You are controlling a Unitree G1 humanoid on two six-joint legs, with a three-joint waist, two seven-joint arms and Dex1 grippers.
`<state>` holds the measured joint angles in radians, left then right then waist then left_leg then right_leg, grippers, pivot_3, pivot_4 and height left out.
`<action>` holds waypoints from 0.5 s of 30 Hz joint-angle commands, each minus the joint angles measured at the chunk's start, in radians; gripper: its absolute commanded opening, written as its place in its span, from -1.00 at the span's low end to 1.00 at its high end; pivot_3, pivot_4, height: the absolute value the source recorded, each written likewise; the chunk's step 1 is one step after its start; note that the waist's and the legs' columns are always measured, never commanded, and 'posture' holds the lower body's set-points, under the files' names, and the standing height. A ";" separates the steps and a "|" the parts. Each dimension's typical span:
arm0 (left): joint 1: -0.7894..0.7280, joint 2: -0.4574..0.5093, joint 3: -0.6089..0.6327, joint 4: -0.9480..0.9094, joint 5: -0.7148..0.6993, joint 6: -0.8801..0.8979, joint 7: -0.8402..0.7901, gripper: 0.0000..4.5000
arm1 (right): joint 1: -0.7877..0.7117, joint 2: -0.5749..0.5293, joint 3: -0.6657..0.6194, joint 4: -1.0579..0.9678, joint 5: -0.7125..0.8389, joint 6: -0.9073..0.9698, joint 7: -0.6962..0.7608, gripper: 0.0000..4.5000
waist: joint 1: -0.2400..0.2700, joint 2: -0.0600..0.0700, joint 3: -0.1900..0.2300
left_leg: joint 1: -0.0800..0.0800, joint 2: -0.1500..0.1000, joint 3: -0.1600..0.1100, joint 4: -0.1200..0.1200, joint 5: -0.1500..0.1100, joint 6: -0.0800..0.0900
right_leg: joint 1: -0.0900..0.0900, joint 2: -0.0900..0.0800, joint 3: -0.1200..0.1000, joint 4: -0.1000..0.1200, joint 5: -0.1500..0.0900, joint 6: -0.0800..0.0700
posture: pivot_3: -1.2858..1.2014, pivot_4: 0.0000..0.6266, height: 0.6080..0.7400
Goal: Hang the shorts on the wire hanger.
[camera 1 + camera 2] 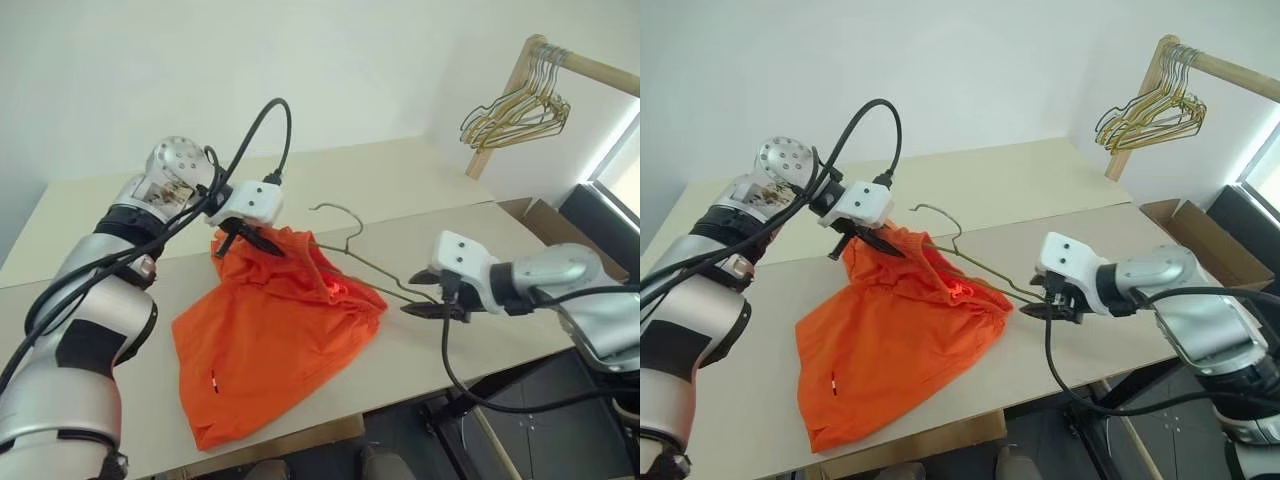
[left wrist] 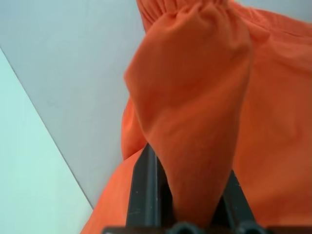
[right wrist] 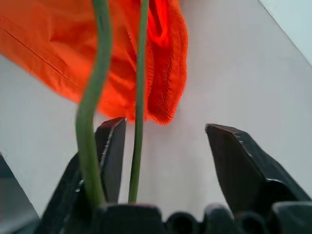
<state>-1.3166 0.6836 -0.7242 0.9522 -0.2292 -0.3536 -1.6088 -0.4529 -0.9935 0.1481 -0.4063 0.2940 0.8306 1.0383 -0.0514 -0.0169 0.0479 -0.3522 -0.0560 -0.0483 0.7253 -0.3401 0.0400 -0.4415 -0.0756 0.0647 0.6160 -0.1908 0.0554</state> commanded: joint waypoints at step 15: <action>0.006 -0.018 0.143 0.044 0.021 0.110 -0.006 -1.00 | 0.526 0.076 -0.527 -0.211 0.132 0.083 -0.132 0.99 | -0.015 -0.001 -0.001 | -0.001 0.000 0.000 0.002 -0.002 0.003 | 0.002 0.000 0.000 -0.001 0.001 0.001 | -0.08 -1.00 1.00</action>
<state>-1.2897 0.6668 -0.6249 0.9984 -0.1987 -0.2593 -1.6109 0.0537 -0.9354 -0.3381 -0.5549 0.4108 0.9567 0.9167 -0.0665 -0.0175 0.0474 -0.3528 -0.0560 -0.0484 0.7272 -0.3416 0.0427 -0.4394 -0.0756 0.0656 0.6157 -0.1900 0.0571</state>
